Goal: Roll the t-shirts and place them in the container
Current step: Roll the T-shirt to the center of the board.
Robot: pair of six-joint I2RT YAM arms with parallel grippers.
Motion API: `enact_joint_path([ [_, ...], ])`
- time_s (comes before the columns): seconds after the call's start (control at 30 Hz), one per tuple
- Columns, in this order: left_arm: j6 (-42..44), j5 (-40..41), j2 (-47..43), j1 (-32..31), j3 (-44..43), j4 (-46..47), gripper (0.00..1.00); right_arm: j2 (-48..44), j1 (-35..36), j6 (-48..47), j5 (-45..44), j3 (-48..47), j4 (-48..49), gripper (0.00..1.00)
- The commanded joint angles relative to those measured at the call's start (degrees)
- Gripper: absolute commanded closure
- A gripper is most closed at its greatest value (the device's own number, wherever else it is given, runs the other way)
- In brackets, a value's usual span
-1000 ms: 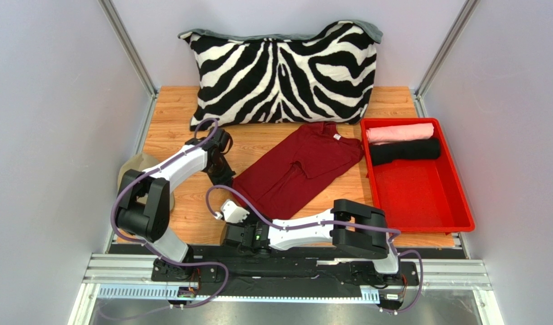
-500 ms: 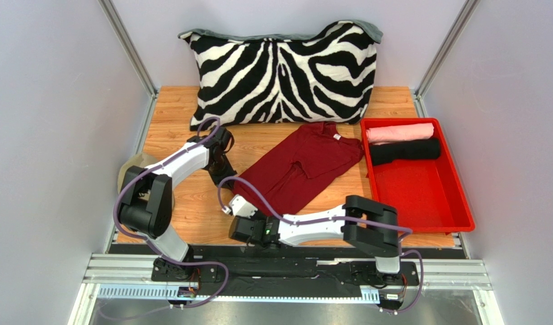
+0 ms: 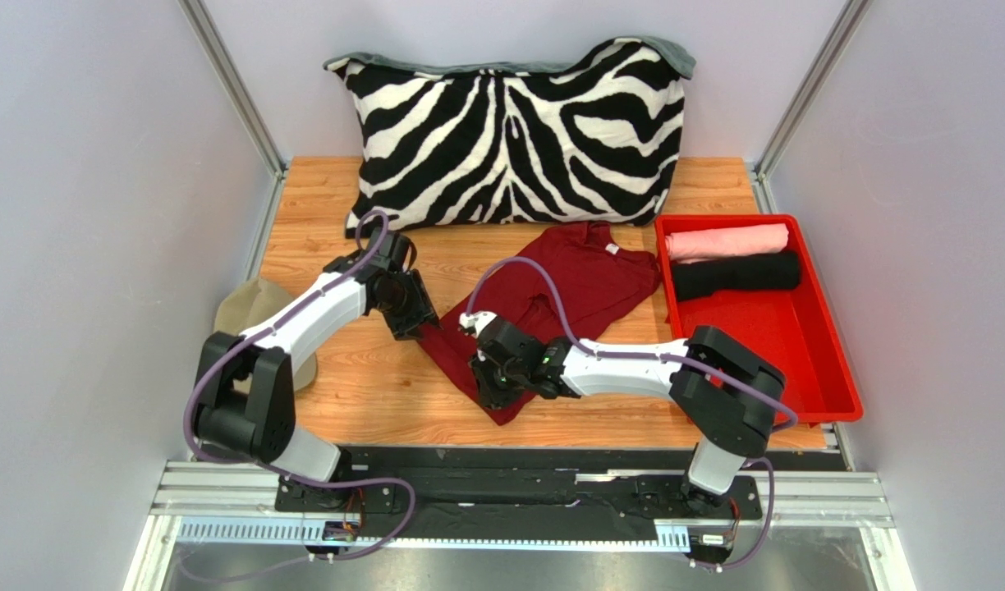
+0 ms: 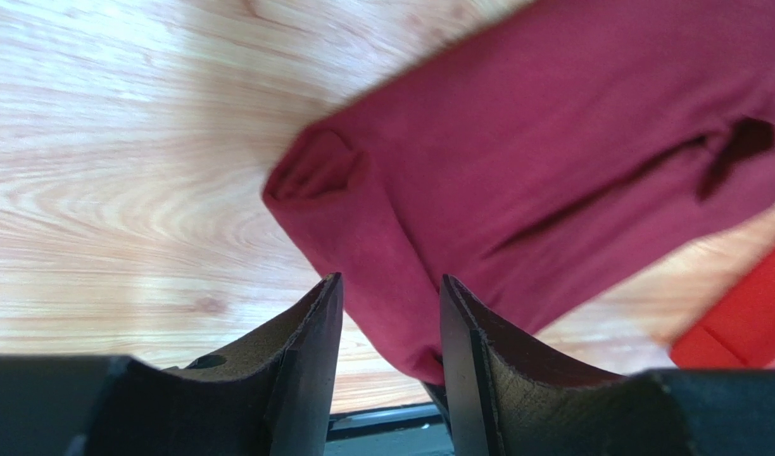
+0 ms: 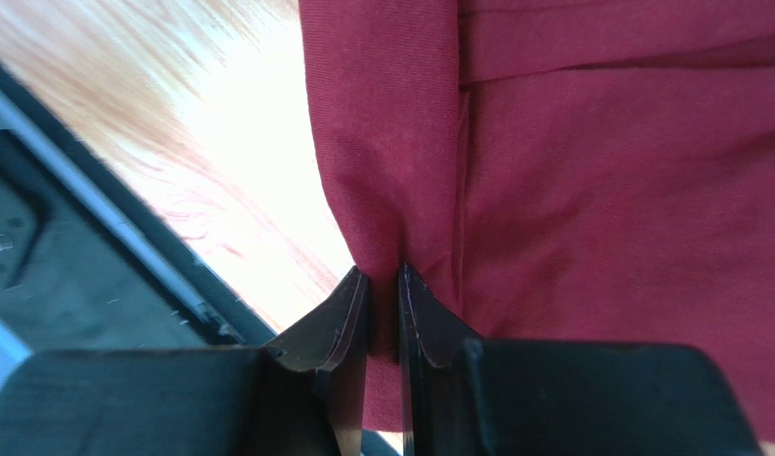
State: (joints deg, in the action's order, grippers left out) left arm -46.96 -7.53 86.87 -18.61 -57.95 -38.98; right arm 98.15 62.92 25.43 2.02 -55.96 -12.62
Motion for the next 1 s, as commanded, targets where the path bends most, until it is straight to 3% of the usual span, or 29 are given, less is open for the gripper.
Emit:
enact_joint_path([
  [0.0,-1.02,-4.59,-5.56,-0.02,5.03,6.36,0.5,-1.29,-2.88,5.06,12.9,2.44,6.46,0.83],
  [0.23,-8.04,-6.0,-10.23,-0.02,16.09,15.58,0.45,-0.42,-5.87,8.49,16.87,4.9,10.69,0.83],
  [0.57,-11.22,-2.23,-7.86,-1.95,18.84,23.86,0.46,-0.5,-7.19,9.72,17.84,5.95,11.3,0.84],
  [0.67,-12.01,-1.09,-6.81,-2.57,18.67,24.39,0.52,-0.94,-7.37,9.81,17.41,6.3,11.22,0.84],
  [0.77,-12.28,-0.03,-6.63,-3.27,16.74,20.64,0.88,-1.99,-7.28,9.82,15.39,6.74,11.13,0.81],
  [0.8,-12.1,0.49,-6.54,-3.36,15.78,18.96,0.93,-2.43,-7.11,9.47,14.16,6.83,10.61,0.78],
  [0.87,-11.14,0.76,-5.84,-3.36,12.88,13.95,1.0,-3.92,-5.53,7.01,8.04,6.22,9.03,0.63],
  [0.93,-10.0,0.94,-4.79,-3.36,10.16,9.3,1.0,-4.8,-2.47,5.08,2.58,4.99,5.87,0.51],
  [0.97,-9.65,1.02,-4.43,-3.36,9.27,7.8,1.0,-5.42,-1.23,2.98,-4.15,3.51,4.81,0.43],
])
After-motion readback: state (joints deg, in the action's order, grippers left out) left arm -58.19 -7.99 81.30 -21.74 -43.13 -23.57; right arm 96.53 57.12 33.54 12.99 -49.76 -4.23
